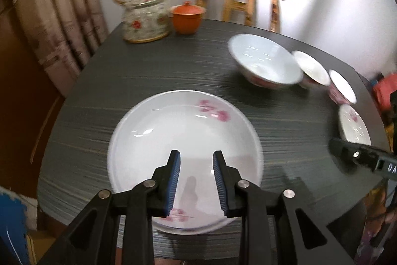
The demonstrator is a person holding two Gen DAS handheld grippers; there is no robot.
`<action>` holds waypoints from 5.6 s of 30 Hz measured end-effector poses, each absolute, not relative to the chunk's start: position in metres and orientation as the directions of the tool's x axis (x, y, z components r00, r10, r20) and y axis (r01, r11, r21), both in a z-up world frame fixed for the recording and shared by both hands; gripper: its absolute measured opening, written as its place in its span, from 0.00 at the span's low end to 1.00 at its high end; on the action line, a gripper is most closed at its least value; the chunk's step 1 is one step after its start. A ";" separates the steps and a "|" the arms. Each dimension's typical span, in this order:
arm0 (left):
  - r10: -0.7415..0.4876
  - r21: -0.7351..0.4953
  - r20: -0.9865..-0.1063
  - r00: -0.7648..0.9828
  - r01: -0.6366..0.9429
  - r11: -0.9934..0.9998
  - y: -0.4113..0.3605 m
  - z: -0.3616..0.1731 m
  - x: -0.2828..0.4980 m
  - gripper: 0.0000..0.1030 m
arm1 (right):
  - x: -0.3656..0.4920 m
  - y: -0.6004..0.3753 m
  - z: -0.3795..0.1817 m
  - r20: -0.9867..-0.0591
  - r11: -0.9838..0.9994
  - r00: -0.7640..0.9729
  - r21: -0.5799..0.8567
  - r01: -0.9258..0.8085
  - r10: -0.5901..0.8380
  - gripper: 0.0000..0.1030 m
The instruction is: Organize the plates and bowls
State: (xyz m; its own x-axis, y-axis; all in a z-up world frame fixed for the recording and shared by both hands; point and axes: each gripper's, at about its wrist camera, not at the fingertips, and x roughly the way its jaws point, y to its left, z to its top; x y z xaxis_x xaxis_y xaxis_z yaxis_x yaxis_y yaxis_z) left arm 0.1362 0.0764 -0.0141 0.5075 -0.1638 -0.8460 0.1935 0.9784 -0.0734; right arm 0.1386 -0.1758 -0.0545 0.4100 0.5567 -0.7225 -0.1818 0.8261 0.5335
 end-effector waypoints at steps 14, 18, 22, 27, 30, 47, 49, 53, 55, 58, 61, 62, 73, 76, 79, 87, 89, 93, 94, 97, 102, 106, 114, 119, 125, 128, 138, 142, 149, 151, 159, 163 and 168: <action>-0.391 -0.239 -0.840 0.376 0.391 0.889 -0.063 -0.013 0.122 0.33 | 0.025 -0.380 -0.039 -0.744 0.884 0.609 0.446 0.143 0.276 0.39; -0.441 -0.273 -0.836 0.326 0.449 0.850 -0.110 -0.018 0.124 0.34 | 0.016 -0.418 -0.051 -0.755 0.869 0.610 0.447 0.212 0.240 0.43; -0.470 -0.306 -0.843 0.261 0.485 0.819 -0.149 -0.028 0.129 0.35 | 0.013 -0.441 -0.067 -0.762 0.849 0.599 0.468 0.246 0.246 0.46; -0.490 -0.351 -0.849 0.200 0.480 0.804 -0.176 -0.042 0.141 0.35 | 0.020 -0.452 -0.083 -0.769 0.836 0.587 0.480 0.265 0.254 0.46; -0.473 -0.342 -0.862 0.181 0.481 0.808 -0.187 -0.051 0.148 0.35 | 0.024 -0.461 -0.088 -0.763 0.826 0.590 0.494 0.271 0.263 0.46; -0.471 -0.377 -0.876 0.102 0.462 0.803 -0.212 -0.084 0.164 0.35 | 0.064 -0.482 -0.116 -0.769 0.804 0.556 0.528 0.273 0.316 0.46; -0.481 -0.386 -0.870 0.107 0.460 0.800 -0.210 -0.084 0.164 0.35 | 0.067 -0.481 -0.118 -0.773 0.811 0.551 0.520 0.267 0.314 0.46; -0.504 -0.405 -0.856 0.119 0.451 0.795 -0.208 -0.085 0.165 0.35 | 0.073 -0.478 -0.121 -0.778 0.817 0.539 0.517 0.255 0.324 0.43; -0.507 -0.414 -0.854 0.116 0.439 0.798 -0.209 -0.086 0.167 0.35 | 0.075 -0.477 -0.121 -0.781 0.824 0.537 0.509 0.250 0.320 0.41; -0.500 -0.407 -0.858 0.118 0.437 0.802 -0.208 -0.086 0.168 0.35 | 0.079 -0.474 -0.121 -0.795 0.840 0.524 0.484 0.243 0.306 0.34; -0.496 -0.400 -0.860 0.118 0.447 0.800 -0.215 -0.085 0.168 0.34 | 0.082 -0.472 -0.124 -0.800 0.844 0.511 0.482 0.235 0.314 0.21; -0.477 -0.374 -0.870 0.127 0.462 0.804 -0.218 -0.084 0.166 0.33 | 0.082 -0.472 -0.124 -0.797 0.842 0.511 0.488 0.232 0.321 0.15; -0.442 -0.323 -0.882 0.164 0.473 0.820 -0.217 -0.079 0.154 0.15 | 0.077 -0.472 -0.126 -0.778 0.823 0.525 0.519 0.229 0.345 0.07; -0.441 -0.315 -0.880 0.180 0.474 0.822 -0.216 -0.074 0.151 0.14 | 0.073 -0.471 -0.128 -0.773 0.808 0.521 0.538 0.239 0.361 0.07; -0.437 -0.309 -0.878 0.196 0.465 0.830 -0.208 -0.069 0.149 0.13 | 0.072 -0.469 -0.129 -0.767 0.793 0.517 0.558 0.245 0.381 0.07; -0.437 -0.313 -0.869 0.231 0.427 0.848 -0.167 -0.058 0.145 0.13 | 0.078 -0.446 -0.124 -0.761 0.794 0.505 0.569 0.216 0.407 0.08; -0.435 -0.314 -0.867 0.244 0.410 0.856 -0.155 -0.053 0.144 0.13 | 0.081 -0.437 -0.120 -0.759 0.798 0.502 0.569 0.199 0.416 0.08; -0.430 -0.317 -0.861 0.273 0.373 0.872 -0.133 -0.044 0.141 0.13 | 0.089 -0.416 -0.111 -0.751 0.802 0.494 0.575 0.163 0.438 0.08; -0.428 -0.317 -0.859 0.281 0.363 0.876 -0.126 -0.041 0.141 0.13 | 0.090 -0.412 -0.110 -0.750 0.803 0.492 0.575 0.157 0.442 0.08; -0.417 -0.315 -0.856 0.305 0.332 0.889 -0.098 -0.034 0.138 0.13 | 0.098 -0.391 -0.103 -0.745 0.808 0.483 0.577 0.122 0.460 0.08; -0.393 -0.309 -0.853 0.343 0.274 0.911 -0.057 -0.024 0.134 0.13 | 0.113 -0.355 -0.096 -0.737 0.805 0.460 0.589 0.075 0.496 0.08; -0.369 -0.306 -0.849 0.378 0.218 0.927 -0.022 -0.015 0.131 0.13 | 0.127 -0.321 -0.088 -0.729 0.802 0.437 0.596 0.026 0.527 0.08; -0.313 -0.299 -0.845 0.434 0.102 0.949 0.049 -0.004 0.130 0.13 | 0.155 -0.245 -0.073 -0.723 0.799 0.382 0.597 -0.072 0.575 0.09; -0.273 -0.294 -0.849 0.452 0.025 0.956 0.099 -0.007 0.127 0.13 | 0.172 -0.192 -0.068 -0.725 0.795 0.340 0.590 -0.144 0.600 0.09; -0.238 -0.295 -0.855 0.460 -0.053 0.954 0.143 -0.020 0.128 0.14 | 0.188 -0.138 -0.070 -0.742 0.798 0.293 0.568 -0.202 0.602 0.09; -0.218 -0.282 -0.858 0.466 -0.072 0.957 0.154 -0.024 0.131 0.14 | 0.195 -0.121 -0.072 -0.753 0.802 0.275 0.555 -0.221 0.597 0.09; -0.186 -0.261 -0.871 0.454 -0.107 0.959 0.172 -0.043 0.132 0.15 | 0.206 -0.096 -0.081 -0.786 0.820 0.244 0.515 -0.251 0.568 0.09; -0.172 -0.240 -0.872 0.459 -0.093 0.966 0.169 -0.044 0.134 0.15 | 0.206 -0.094 -0.081 -0.795 0.830 0.254 0.490 -0.268 0.551 0.09; -0.114 -0.160 -0.880 0.462 -0.063 0.985 0.158 -0.044 0.134 0.15 | 0.205 -0.093 -0.080 -0.807 0.848 0.279 0.452 -0.277 0.521 0.09; -0.108 -0.154 -0.880 0.463 -0.063 0.986 0.158 -0.044 0.134 0.15 | 0.206 -0.094 -0.081 -0.808 0.849 0.278 0.452 -0.273 0.519 0.09; -0.066 -0.114 -0.863 0.500 -0.067 0.991 0.162 -0.036 0.134 0.15 | 0.205 -0.092 -0.083 -0.808 0.848 0.276 0.453 -0.275 0.521 0.09; -0.049 -0.104 -0.845 0.533 -0.074 0.992 0.164 -0.028 0.133 0.15 | 0.204 -0.089 -0.082 -0.814 0.856 0.286 0.432 -0.286 0.506 0.09; -0.055 -0.124 -0.843 0.535 -0.093 0.988 0.170 -0.029 0.133 0.15 | 0.204 -0.087 -0.081 -0.815 0.857 0.288 0.426 -0.290 0.503 0.11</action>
State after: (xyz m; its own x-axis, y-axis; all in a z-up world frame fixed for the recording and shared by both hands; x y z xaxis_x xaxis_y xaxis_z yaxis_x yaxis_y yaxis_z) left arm 0.1326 0.1701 -0.0291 0.5346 -0.0552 -0.8433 -0.0930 0.9880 -0.1237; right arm 0.2039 -0.0874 -0.0806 0.2882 0.5031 -0.8147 -0.2901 0.8567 0.4264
